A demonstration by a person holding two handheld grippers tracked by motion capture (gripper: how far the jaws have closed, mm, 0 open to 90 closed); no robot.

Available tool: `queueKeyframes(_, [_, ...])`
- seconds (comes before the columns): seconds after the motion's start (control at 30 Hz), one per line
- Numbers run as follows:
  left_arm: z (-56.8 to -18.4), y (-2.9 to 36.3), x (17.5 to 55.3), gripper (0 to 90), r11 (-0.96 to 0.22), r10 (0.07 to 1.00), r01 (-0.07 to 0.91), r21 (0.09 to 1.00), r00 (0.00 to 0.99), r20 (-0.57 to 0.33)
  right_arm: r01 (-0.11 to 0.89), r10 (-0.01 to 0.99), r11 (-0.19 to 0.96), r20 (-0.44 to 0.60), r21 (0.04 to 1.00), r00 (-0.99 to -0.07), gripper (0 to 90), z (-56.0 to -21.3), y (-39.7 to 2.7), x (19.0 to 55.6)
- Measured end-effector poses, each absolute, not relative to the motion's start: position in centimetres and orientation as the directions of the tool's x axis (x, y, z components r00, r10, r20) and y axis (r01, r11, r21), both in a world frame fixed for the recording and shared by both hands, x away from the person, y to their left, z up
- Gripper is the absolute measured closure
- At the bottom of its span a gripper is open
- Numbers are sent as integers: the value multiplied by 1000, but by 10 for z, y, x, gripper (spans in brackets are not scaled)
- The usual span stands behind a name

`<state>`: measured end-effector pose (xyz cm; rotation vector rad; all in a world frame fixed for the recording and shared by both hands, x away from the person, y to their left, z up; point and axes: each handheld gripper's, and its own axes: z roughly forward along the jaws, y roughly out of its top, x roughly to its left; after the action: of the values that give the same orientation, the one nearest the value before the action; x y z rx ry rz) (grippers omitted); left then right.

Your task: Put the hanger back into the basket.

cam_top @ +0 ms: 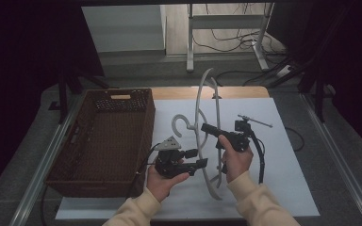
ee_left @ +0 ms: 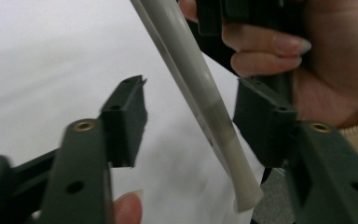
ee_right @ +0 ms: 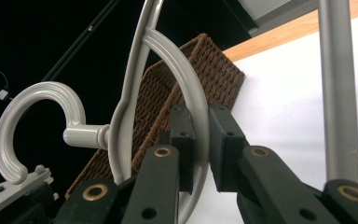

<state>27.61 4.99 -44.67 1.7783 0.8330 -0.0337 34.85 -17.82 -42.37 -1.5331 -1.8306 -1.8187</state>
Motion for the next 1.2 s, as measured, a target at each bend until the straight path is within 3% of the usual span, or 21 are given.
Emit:
queueKeyframes(0.2, [-450,51,280,645,-118,483,573,811,747,-458,712,534,-241,703,660,-470,808,-427,-174,347])
queueKeyframes(0.5, [-454,57,282,803,-86,445,624,776,721,-531,728,531,-230,710,646,-463,799,-433,-172,347])
queueKeyframes(0.87, [-451,63,283,812,-77,430,626,776,723,-541,720,538,-218,696,659,-474,769,-432,-173,347])
queueKeyframes(0.97, [-450,65,284,812,-75,432,627,776,722,-541,705,534,-208,683,678,-499,672,-432,-174,346])
queueKeyframes(1.0, [-450,66,284,812,-74,431,629,774,720,-544,680,551,-196,653,707,-520,583,-430,-174,344])
queueKeyframes(1.03, [-450,67,284,812,-72,433,627,776,720,-542,680,551,-196,653,707,-520,583,-430,-174,344])
queueKeyframes(1.1, [-449,69,284,812,-67,437,630,774,716,-545,650,593,-175,607,739,-530,456,-428,-177,342])
queueKeyframes(1.2, [-448,72,285,812,-54,439,633,773,710,-551,643,633,-122,558,756,-536,382,-423,-188,339])
